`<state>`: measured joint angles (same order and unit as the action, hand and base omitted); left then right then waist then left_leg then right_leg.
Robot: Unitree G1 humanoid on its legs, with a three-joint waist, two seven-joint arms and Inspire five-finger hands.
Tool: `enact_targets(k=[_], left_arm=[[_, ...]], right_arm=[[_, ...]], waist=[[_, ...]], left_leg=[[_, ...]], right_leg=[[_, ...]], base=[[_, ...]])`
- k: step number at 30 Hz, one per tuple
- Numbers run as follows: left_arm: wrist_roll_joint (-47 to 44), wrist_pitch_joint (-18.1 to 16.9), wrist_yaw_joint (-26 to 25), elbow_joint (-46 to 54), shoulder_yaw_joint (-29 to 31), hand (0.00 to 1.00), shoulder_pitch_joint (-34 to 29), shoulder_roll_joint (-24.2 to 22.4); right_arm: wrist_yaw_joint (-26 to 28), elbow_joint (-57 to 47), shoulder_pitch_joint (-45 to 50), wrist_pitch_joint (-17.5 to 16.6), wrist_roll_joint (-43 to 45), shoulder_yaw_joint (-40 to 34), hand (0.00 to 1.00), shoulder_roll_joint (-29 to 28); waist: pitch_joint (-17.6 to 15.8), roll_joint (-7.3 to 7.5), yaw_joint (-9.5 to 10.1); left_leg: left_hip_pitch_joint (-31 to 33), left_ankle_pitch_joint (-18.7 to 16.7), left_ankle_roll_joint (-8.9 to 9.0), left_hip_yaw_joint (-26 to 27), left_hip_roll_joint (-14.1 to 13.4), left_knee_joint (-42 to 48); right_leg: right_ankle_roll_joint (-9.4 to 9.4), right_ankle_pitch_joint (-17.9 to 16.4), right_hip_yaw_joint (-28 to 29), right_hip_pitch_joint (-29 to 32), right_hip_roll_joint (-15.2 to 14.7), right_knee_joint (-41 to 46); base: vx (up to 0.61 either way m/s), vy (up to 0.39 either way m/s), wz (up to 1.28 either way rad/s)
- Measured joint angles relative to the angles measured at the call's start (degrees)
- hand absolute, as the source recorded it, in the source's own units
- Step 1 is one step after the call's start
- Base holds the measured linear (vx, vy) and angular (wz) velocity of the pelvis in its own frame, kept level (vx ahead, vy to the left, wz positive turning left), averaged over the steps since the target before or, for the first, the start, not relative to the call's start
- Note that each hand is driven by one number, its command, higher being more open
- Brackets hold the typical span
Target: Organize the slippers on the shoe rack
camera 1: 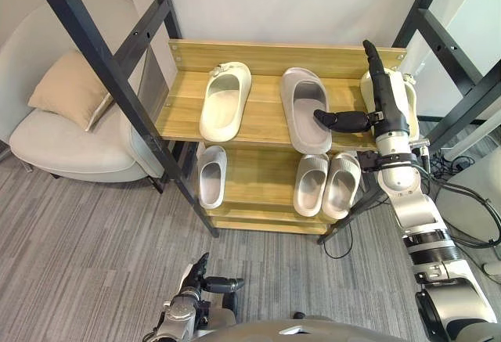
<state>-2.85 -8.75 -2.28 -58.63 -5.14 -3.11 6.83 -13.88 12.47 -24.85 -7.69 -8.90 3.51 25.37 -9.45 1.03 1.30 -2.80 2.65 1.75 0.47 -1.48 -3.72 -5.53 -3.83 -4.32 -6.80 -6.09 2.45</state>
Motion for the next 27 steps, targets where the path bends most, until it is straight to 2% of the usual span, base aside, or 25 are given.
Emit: enact_targets(k=[5,12,13,23,27], left_arm=[[-1.2,0.0,0.1,0.5,0.3,1.0,0.0,0.2],[-1.8,-0.2,0.2,1.3,1.9,1.0,-0.1,0.3],[-1.9,-0.3,0.2,1.3,1.9,1.0,-0.1,0.3],[-2.9,-1.0,0.1,2.3,1.9,1.0,-0.1,0.3],[-3.6,-1.1,0.1,2.7,1.9,1.0,0.0,0.3]], right_arm=[[0.1,3.9,-4.2,0.2,0.0,0.4,1.0,0.1],[1.1,9.9,-10.3,0.6,0.0,5.1,1.0,1.7],[1.2,10.1,-10.7,0.6,0.0,5.2,0.0,1.7],[4.0,16.4,-19.3,0.9,-0.3,13.8,0.0,1.9],[4.4,16.5,-20.0,0.8,-0.6,14.2,0.0,1.9]], waist=[[-0.5,0.68,0.49],[-1.2,1.27,1.51],[-1.2,1.27,1.52],[-2.3,1.61,2.34],[-2.5,1.67,3.01]], left_leg=[[0.4,0.0,0.0,-0.1,0.0,0.0],[0.8,0.0,-0.04,-0.3,0.0,0.1],[0.8,0.0,-0.04,-0.3,0.0,0.1],[1.5,0.0,-0.06,-0.8,0.0,0.9],[1.6,0.0,-0.1,-1.1,0.0,0.8]], right_leg=[[0.0,0.0,0.0,0.3,0.0,0.0],[-0.14,0.3,0.0,0.6,0.0,0.0],[-0.13,0.4,0.0,0.6,0.0,0.0],[-0.04,0.7,-0.2,0.8,0.0,0.0],[-0.04,0.7,-0.6,0.8,0.0,0.0]], base=[[0.0,0.0,0.0],[0.0,0.002,0.01],[0.0,0.0,0.0],[0.0,0.001,0.0],[-0.01,0.002,0.03]])
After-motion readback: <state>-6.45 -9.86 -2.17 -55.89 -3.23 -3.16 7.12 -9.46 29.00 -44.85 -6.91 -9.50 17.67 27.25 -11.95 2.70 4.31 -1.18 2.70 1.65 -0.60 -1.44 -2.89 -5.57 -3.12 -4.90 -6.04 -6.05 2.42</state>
